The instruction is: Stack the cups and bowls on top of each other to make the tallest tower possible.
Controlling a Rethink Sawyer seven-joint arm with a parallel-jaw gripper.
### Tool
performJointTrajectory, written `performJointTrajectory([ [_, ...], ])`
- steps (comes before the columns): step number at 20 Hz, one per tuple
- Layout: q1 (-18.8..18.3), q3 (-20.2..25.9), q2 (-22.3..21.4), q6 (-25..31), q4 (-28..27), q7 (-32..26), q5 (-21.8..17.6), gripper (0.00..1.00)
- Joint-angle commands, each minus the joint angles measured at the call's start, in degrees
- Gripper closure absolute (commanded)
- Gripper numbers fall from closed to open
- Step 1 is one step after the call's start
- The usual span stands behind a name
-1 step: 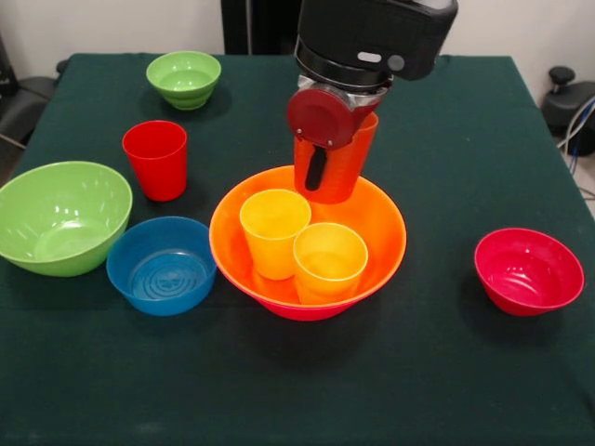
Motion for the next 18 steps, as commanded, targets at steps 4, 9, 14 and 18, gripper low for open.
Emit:
performJointTrajectory([
  [4,-0.9,6.2,2.2,0.7,3.2,-10.9,-1.7,1.00],
  [9,-0.8,6.3,3.4,-0.9,3.4,-10.1,-1.8,1.00],
  [14,-0.2,6.2,4.0,-1.8,3.7,-8.7,-1.6,1.00],
  [18,0.5,6.2,4.9,-1.7,2.9,-7.4,-1.2,1.00],
])
